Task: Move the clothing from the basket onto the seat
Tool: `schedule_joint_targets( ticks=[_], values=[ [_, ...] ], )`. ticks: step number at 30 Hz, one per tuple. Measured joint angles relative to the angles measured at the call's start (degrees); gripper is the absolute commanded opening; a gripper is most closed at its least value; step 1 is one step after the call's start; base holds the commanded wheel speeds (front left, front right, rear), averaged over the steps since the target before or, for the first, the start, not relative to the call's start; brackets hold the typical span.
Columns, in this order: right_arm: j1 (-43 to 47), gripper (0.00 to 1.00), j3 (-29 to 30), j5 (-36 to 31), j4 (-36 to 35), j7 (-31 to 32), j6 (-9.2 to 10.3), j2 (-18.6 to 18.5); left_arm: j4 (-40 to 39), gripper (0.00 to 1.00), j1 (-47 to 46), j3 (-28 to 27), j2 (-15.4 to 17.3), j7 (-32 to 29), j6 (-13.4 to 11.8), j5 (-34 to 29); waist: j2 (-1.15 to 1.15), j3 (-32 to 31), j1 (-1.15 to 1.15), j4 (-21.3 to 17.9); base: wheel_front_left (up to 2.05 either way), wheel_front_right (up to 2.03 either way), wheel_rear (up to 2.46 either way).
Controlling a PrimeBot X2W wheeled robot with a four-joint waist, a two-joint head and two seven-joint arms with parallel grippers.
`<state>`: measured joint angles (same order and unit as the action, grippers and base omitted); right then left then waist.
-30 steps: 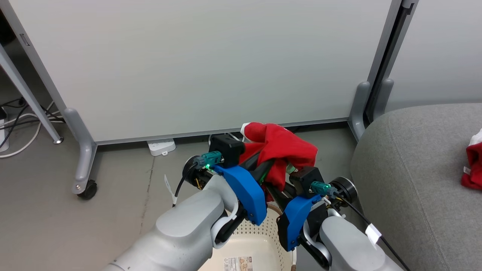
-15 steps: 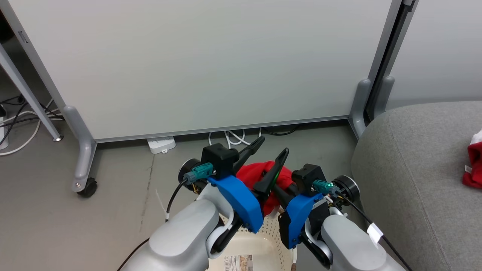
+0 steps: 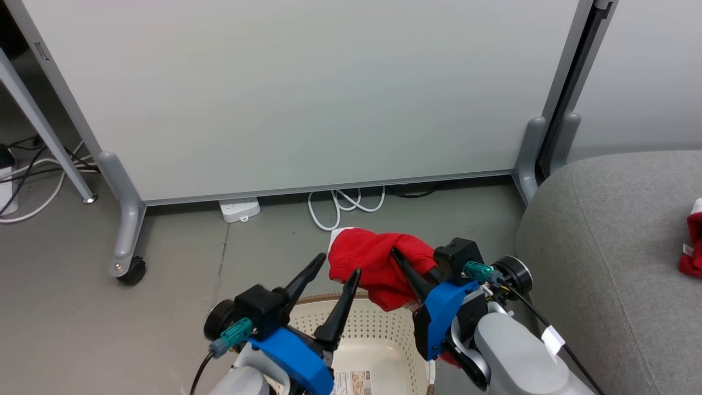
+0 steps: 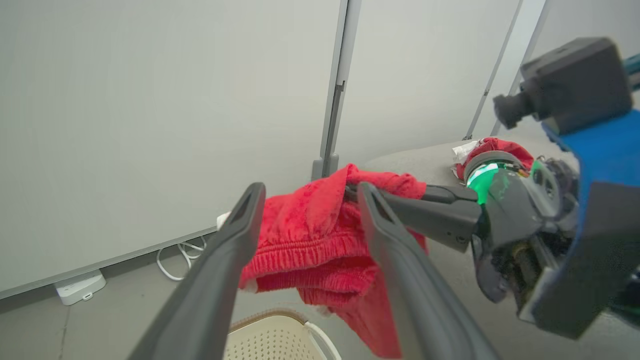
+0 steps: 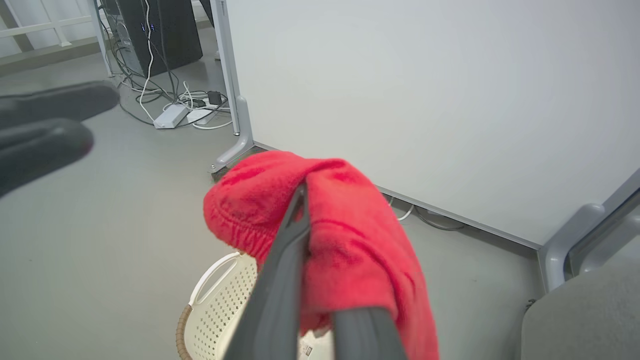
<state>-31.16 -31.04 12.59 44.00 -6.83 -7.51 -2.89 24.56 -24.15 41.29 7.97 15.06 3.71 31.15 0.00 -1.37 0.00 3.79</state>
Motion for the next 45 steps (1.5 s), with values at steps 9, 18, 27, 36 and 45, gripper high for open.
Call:
schedule_joint_targets(
  ticks=[9, 18, 27, 36, 45],
  values=[
    [0.9, 0.0, 1.9, -1.0, 0.2, 0.0, -0.01, 0.0, -2.4, 1.0, 8.9, -8.0, 1.4, 0.0, 1.5, -6.0, 0.0, -0.3, 0.0, 0.3, 0.0, 0.0, 0.0],
    [1.9, 0.0, 3.6, -1.9, -0.1, 0.2, -0.01, 0.0, -3.0, 1.0, 11.8, -12.7, 0.0, 0.0, 2.6, -9.0, 0.0, -0.5, 0.0, 0.8, 0.0, 0.0, 0.0],
    [2.1, 0.0, 3.8, -2.0, -0.8, 0.7, -0.01, 0.0, -2.4, 1.0, 12.5, -15.1, -1.6, 0.0, 3.4, -10.6, 0.0, -0.2, 0.0, 0.6, 0.0, 0.0, 0.0],
    [2.4, 0.0, 4.0, -2.2, -1.3, 0.7, 0.0, 0.0, -2.3, 1.0, 13.1, -16.5, -2.0, 0.0, 3.5, -11.9, 0.0, 0.2, 0.0, 0.1, 0.0, 0.0, 0.0],
    [2.2, 0.0, 4.2, -2.9, -1.6, 0.8, -0.01, 0.0, -2.6, 1.0, 13.5, -17.1, -2.2, 0.0, 3.6, -12.6, 0.0, 0.5, 0.0, -4.3, 0.0, 0.0, 0.0]
  ],
)
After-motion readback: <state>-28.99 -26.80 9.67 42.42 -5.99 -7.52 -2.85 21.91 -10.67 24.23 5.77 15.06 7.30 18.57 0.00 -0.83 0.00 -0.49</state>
